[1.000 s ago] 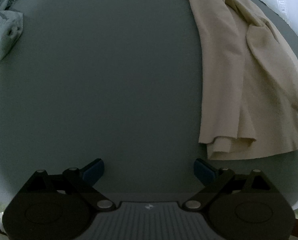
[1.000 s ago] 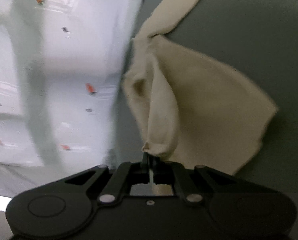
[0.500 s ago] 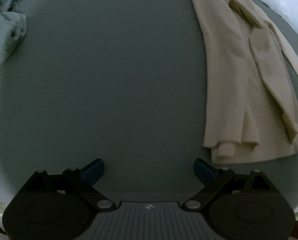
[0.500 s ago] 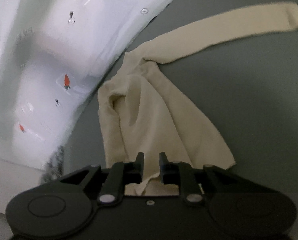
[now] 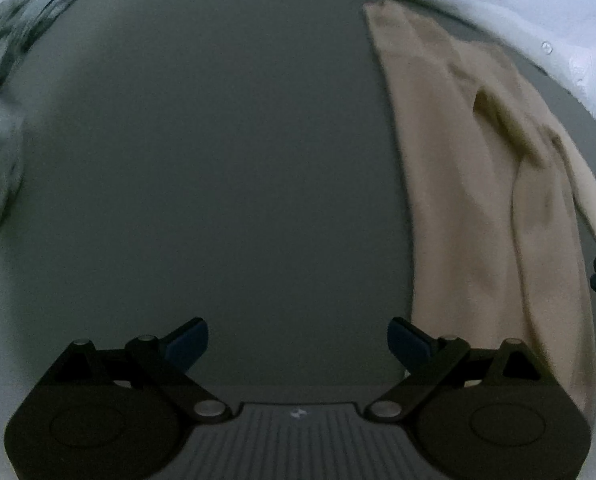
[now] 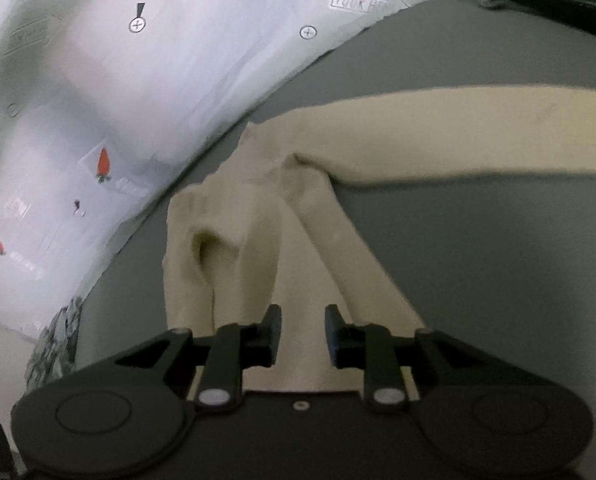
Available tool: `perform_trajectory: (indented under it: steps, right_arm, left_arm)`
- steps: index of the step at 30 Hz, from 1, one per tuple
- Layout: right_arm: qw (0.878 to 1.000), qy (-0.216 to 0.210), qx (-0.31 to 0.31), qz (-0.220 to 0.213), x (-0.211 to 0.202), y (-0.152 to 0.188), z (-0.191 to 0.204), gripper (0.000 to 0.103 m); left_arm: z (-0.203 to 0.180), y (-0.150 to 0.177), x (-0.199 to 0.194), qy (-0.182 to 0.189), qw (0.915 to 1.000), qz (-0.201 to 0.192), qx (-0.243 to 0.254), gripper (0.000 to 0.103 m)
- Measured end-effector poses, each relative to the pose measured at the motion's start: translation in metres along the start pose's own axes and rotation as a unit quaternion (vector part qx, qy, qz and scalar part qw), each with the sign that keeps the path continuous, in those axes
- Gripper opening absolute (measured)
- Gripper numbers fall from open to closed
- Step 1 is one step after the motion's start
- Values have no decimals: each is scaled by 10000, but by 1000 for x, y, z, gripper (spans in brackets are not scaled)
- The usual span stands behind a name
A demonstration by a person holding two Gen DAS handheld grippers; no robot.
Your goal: Fold clothes
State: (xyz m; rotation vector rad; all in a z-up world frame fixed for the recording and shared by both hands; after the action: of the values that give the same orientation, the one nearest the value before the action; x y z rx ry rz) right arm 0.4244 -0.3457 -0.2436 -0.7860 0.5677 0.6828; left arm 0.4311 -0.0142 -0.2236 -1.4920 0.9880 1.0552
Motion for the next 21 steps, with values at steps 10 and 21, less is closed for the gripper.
perform_trajectory:
  steps: [10,21]
  right_arm:
    - [9917,293,-1218,307,85,-67,34,31]
    - [9864,137,-1532,587,109,-74,44,2]
  left_arm:
    - [-56,-125,64,181,9986,-291,409,96]
    - [-98,-172,108,-47,9959,-252,868,98]
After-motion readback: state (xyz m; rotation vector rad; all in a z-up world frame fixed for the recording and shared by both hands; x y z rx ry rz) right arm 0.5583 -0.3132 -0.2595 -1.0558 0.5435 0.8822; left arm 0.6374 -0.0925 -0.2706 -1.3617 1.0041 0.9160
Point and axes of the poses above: each gripper's, at about its wrist camera, not at the fingertips, and x roughly the way its jaws point, z to its left, y to its underside, the point moved 8 cm from there along x, roughly the way its jaws point, and after that the axes turned 2 degrees about z, right-handed, at the moved point
